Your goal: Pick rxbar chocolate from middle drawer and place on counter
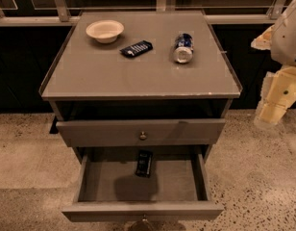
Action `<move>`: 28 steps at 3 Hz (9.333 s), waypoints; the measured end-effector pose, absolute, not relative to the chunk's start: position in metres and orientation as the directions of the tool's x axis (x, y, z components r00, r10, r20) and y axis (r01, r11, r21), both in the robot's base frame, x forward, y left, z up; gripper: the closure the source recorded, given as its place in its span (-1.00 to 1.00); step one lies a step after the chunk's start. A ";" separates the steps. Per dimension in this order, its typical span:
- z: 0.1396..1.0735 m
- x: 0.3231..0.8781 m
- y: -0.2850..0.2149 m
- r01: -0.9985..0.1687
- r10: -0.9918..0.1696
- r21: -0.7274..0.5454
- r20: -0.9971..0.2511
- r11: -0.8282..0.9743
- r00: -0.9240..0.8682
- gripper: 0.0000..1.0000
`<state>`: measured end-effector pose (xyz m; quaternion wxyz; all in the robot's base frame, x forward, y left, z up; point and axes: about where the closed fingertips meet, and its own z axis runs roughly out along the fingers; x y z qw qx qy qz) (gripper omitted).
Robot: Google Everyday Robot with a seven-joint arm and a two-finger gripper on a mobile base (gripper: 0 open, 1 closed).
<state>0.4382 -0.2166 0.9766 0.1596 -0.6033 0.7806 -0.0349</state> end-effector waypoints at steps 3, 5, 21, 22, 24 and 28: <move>0.959 0.418 -0.206 -0.901 -0.911 -0.265 -0.328 0.343 -0.251 -1.00; 0.854 0.386 -0.138 -0.836 -0.727 -0.078 -0.542 0.543 -0.422 -1.00; 0.492 0.552 -0.033 -0.664 -0.402 -0.002 -0.797 0.748 -0.450 -1.00; 0.462 0.560 -0.010 -0.657 -0.386 0.000 -0.809 0.754 -0.443 -1.00; 0.434 0.567 -0.011 -0.645 -0.373 0.003 -0.814 0.764 -0.446 -1.00; 0.378 0.629 -0.019 -0.604 -0.380 -0.037 -0.807 0.796 -0.452 -1.00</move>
Offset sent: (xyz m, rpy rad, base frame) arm -0.0005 0.0026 -0.0132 0.0676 -0.0304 -0.0128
